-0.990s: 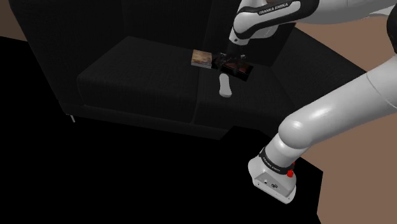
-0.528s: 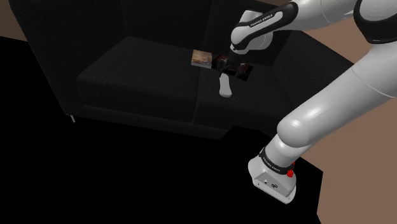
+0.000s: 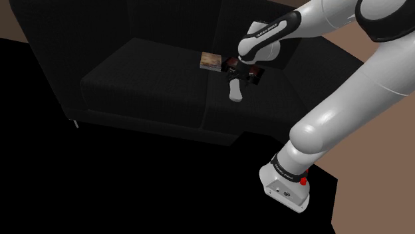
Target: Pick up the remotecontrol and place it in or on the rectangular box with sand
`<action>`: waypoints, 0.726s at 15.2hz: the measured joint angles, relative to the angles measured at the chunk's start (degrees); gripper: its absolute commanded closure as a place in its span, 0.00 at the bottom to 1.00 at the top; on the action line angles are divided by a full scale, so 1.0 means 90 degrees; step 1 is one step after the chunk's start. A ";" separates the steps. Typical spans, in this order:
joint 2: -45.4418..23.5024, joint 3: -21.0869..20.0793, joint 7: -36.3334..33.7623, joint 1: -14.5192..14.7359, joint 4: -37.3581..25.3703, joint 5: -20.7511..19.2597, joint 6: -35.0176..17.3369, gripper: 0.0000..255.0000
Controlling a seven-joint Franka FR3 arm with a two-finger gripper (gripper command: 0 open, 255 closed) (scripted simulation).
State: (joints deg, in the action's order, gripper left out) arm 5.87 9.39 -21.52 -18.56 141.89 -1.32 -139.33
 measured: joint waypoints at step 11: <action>-0.0014 0.0001 0.0001 0.0001 0.0003 0.0004 -0.0021 1.00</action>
State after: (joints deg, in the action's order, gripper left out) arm 5.74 9.40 -21.51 -18.55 141.91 -1.29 -139.52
